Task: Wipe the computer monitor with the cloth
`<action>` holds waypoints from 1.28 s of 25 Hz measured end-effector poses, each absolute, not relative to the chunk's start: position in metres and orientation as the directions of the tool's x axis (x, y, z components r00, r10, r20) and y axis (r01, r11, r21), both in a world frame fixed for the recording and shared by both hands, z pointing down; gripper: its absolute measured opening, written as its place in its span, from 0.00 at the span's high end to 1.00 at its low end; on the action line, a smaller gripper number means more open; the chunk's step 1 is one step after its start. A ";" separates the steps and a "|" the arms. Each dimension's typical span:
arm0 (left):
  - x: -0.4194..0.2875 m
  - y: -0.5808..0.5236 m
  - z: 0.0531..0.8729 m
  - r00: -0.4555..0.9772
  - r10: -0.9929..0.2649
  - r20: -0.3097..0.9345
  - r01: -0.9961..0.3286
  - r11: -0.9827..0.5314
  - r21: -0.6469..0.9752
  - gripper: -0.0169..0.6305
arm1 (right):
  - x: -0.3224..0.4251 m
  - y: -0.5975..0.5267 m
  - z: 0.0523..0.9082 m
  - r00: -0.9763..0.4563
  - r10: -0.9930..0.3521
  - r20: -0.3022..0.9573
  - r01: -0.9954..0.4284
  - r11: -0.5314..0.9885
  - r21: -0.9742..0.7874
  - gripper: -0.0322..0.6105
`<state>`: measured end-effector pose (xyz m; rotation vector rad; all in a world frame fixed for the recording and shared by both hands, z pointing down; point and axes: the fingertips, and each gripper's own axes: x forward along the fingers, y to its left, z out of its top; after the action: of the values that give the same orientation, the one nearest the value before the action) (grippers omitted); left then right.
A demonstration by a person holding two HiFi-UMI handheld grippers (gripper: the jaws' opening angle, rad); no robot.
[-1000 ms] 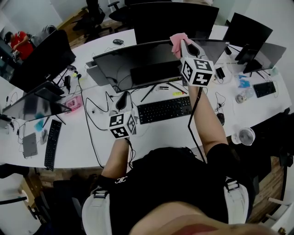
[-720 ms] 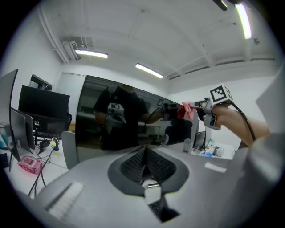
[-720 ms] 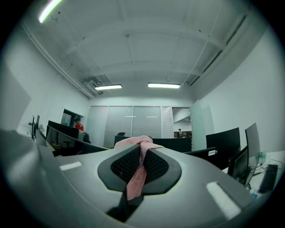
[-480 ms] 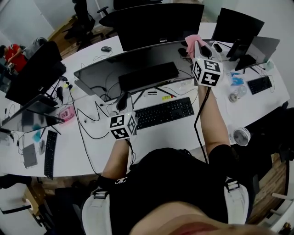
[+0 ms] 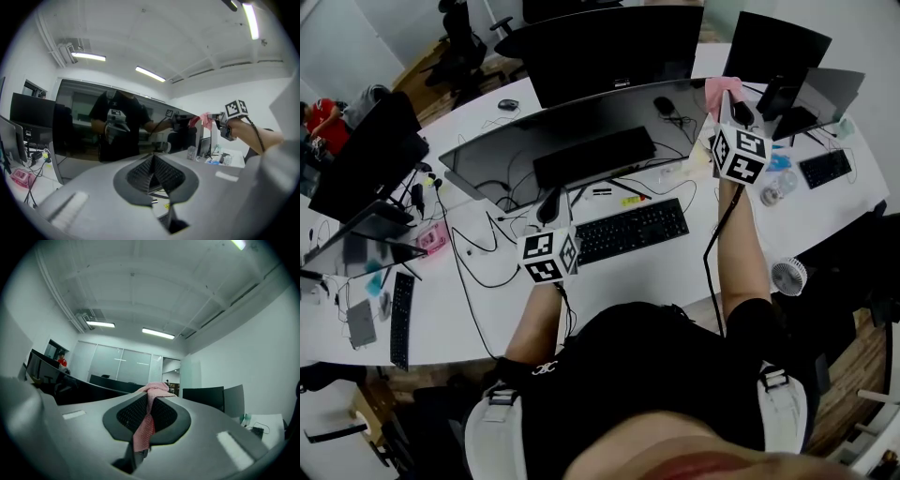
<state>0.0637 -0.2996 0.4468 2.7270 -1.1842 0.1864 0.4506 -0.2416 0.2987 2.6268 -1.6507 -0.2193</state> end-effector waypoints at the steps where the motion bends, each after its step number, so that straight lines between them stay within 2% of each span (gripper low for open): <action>1: 0.064 -0.299 0.446 0.680 -0.712 0.176 -0.732 -0.675 0.097 0.90 | 0.446 -0.236 0.297 0.417 -0.900 -0.126 -0.896 -0.430 0.110 0.93; 7: 0.060 -0.294 0.437 0.684 -0.712 0.161 -0.728 -0.680 0.084 0.90 | 0.396 -0.206 0.308 0.330 -0.921 -0.205 -0.922 -0.361 0.137 0.93; 13: 0.058 -0.290 0.435 0.689 -0.707 0.158 -0.723 -0.686 0.080 0.90 | 0.352 -0.195 0.342 0.262 -0.947 -0.184 -0.956 -0.280 0.083 0.93; 20: 0.052 -0.286 0.429 0.692 -0.707 0.143 -0.720 -0.689 0.077 0.90 | 0.315 -0.204 0.352 0.184 -0.967 -0.178 -0.972 -0.206 0.112 0.93; 32: 0.038 -0.292 0.423 0.684 -0.720 0.121 -0.729 -0.680 0.077 0.90 | 0.290 -0.218 0.358 0.129 -0.975 -0.178 -0.982 -0.150 0.112 0.93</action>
<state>0.0382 -0.2918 0.4233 2.7717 -1.1980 0.1224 0.2897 -0.2175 0.3581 2.3845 -2.0691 -0.3320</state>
